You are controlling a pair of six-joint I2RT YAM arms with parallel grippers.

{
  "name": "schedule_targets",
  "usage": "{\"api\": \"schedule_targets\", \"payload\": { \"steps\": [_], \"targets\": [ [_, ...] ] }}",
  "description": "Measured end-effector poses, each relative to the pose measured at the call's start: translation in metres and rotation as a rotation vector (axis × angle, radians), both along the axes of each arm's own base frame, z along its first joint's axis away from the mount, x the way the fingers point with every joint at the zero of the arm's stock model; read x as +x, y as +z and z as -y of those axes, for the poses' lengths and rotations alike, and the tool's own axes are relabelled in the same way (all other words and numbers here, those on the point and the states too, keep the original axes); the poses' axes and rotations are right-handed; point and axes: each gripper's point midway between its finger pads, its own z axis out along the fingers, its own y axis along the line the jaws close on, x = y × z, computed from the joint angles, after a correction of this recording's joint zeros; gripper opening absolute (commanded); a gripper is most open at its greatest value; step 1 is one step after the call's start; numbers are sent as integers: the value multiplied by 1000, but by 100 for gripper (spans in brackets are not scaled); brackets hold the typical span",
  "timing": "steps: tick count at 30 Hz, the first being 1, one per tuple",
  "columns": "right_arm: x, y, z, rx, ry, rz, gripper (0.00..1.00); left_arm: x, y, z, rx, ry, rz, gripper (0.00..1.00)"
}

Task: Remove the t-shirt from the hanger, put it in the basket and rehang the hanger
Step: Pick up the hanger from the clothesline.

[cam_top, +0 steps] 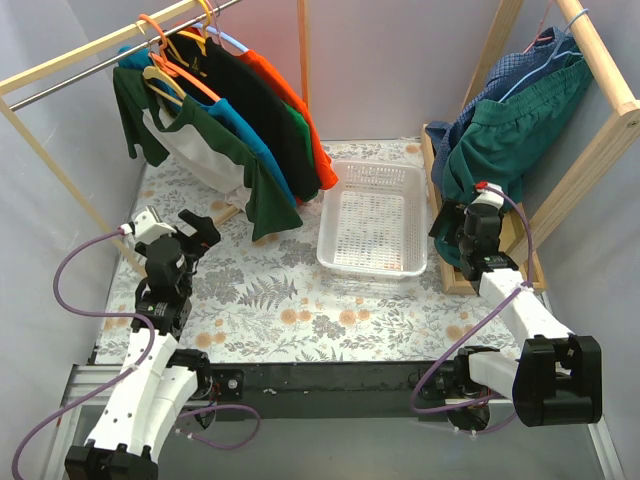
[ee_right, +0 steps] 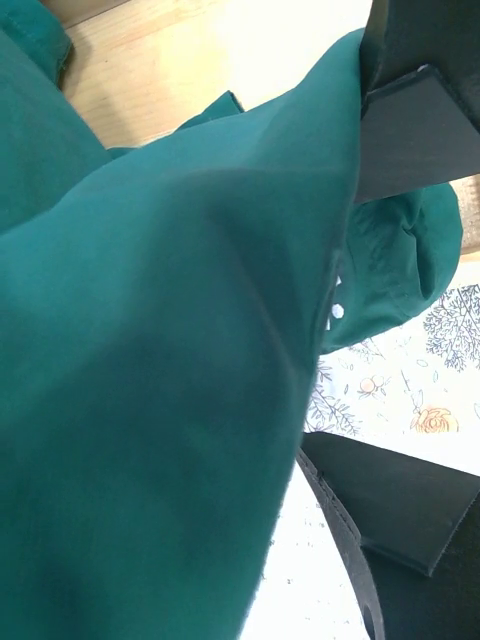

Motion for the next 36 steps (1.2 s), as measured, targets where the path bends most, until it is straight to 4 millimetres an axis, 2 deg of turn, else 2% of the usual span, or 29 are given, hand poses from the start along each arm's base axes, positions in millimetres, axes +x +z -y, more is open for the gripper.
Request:
{"api": "schedule_targets", "payload": {
  "steps": [4,9,13,17,19,22,25,29,33,36],
  "targets": [
    [2,4,-7,7,45,3,98,-4,13,-6,26,19,41,98],
    [12,11,-22,60,99,-14,98,-7,43,-6,242,-55,122,98],
    [17,12,-25,86,89,-53,98,1,66,-2,331,-102,112,98],
    [13,10,-27,98,98,-86,98,10,88,9,333,-165,117,98],
    [9,7,-29,100,113,-107,98,11,95,13,307,-177,103,98],
    [3,9,-33,105,141,-119,98,8,117,20,264,-209,114,98],
    [-1,20,-41,123,189,-99,98,-2,152,28,217,-237,184,98],
    [2,47,-61,135,282,-47,98,-22,192,29,160,-231,276,98],
    [5,78,-92,119,398,12,91,-33,232,24,105,-192,361,89],
    [1,95,-124,79,504,37,89,-27,261,18,58,-145,401,80]
  ]
}}
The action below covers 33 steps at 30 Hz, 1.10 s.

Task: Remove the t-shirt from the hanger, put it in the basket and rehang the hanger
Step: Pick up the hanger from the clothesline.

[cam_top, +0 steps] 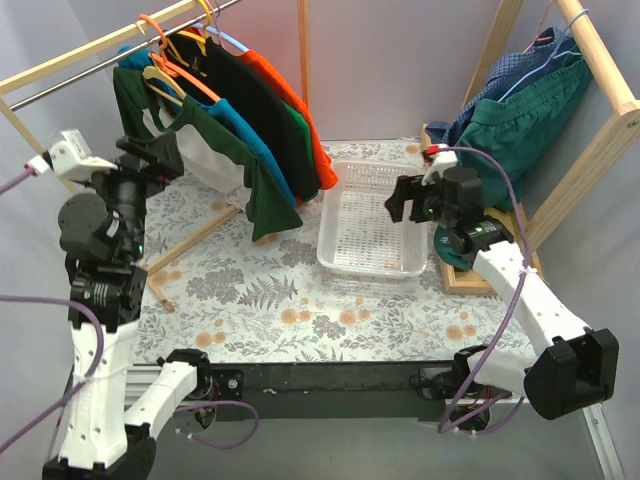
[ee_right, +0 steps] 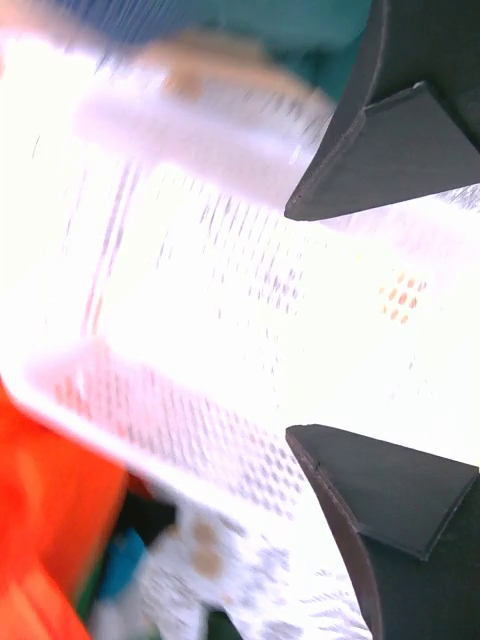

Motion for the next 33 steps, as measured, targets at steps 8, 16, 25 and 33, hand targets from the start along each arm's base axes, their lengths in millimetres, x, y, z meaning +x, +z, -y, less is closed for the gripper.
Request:
{"api": "schedule_targets", "payload": {
  "steps": [8,16,25,33],
  "targets": [
    [-24,4,-77,-97,224,7,86,81,48,2,-126,45,-10,65],
    [-41,-9,-90,-139,268,-33,84,152,3,-1,-158,122,-192,46],
    [-50,-7,-97,-139,297,-32,84,152,-4,-7,-168,163,-206,47],
    [-51,-7,-99,-135,297,-32,83,151,-6,-20,-93,235,-229,28]
  ]
}}
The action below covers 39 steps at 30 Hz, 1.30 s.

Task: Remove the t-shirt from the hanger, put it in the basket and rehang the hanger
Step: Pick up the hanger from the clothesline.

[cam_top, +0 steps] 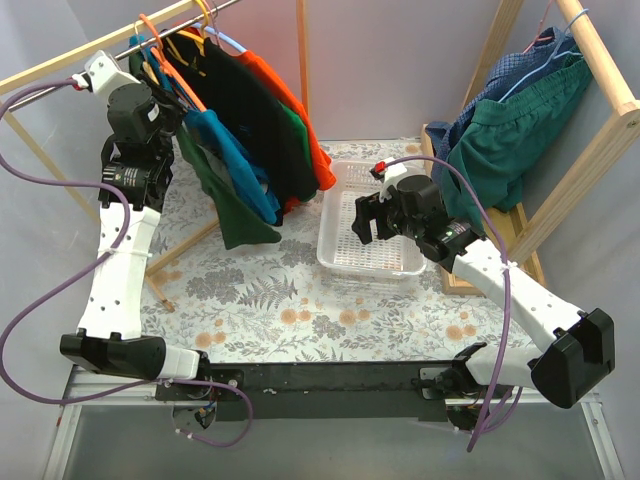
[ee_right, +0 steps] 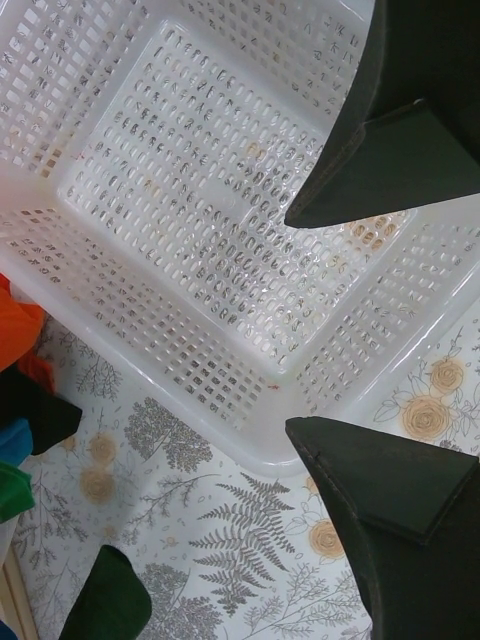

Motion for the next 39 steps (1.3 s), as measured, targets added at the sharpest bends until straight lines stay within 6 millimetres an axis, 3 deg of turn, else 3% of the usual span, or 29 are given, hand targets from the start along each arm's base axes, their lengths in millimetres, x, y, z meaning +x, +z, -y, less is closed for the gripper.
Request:
{"api": "schedule_targets", "payload": {
  "steps": [3,7,14,30,35,39],
  "targets": [
    [0,0,0,5,-3,-2,82,-2,-4,-7,33,32,-23,26],
    [0,1,-1,15,-12,-8,81,-6,-7,-13,77,53,-51,10],
    [-1,1,-2,27,-20,-19,80,-14,0,-16,152,60,-83,0],
    [0,2,0,30,-45,-16,80,-3,19,-12,193,27,-108,0],
    [0,5,1,38,-49,-12,80,-9,29,-9,186,8,-74,0],
    [-1,5,1,45,-55,-18,80,-24,37,-10,178,5,-47,0]
  ]
}}
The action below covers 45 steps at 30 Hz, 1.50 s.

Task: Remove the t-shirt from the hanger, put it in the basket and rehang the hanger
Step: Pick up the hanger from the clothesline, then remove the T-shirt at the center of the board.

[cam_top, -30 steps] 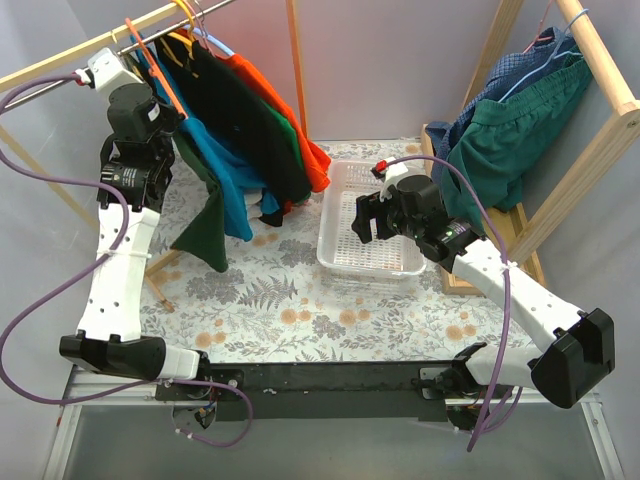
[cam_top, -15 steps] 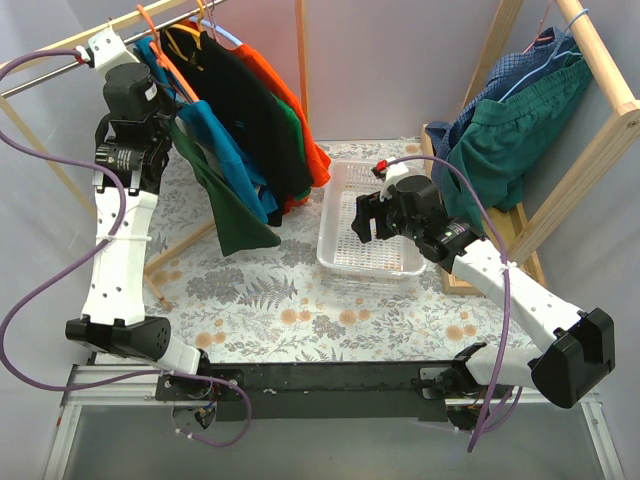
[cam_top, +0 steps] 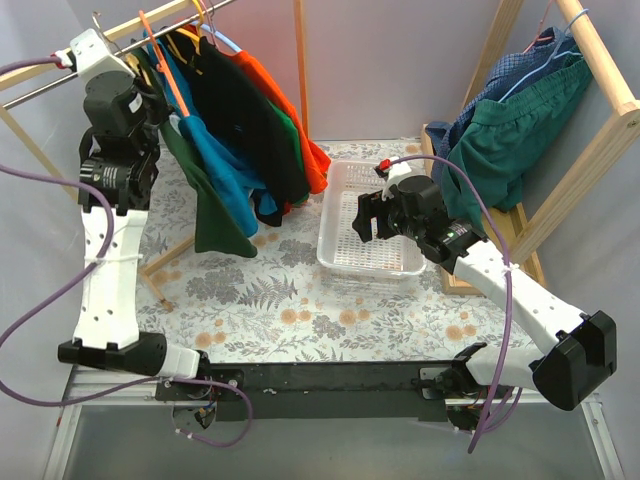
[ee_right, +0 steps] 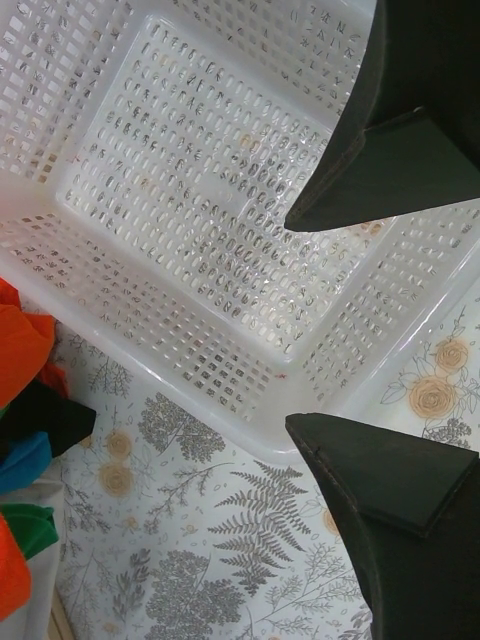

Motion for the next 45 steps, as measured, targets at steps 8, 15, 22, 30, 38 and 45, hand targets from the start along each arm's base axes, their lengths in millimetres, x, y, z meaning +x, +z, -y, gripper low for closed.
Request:
{"api": "schedule_targets", "payload": {
  "steps": [8,15,22,30,38,45],
  "targets": [
    [0,0,0,5,-3,-3,81,-61,35,-6,-17,-12,108,0],
    [0,1,-1,15,-8,-5,98,-112,54,-5,-26,-58,183,0],
    [-2,4,2,13,-3,20,98,-134,41,13,-23,-174,160,0],
    [-1,27,-4,32,28,47,93,-166,35,47,-19,-393,160,0],
    [4,49,-1,16,16,79,92,-219,50,91,23,-681,237,0],
    [8,73,10,-15,-16,141,92,-249,59,117,31,-860,274,0]
  ]
}}
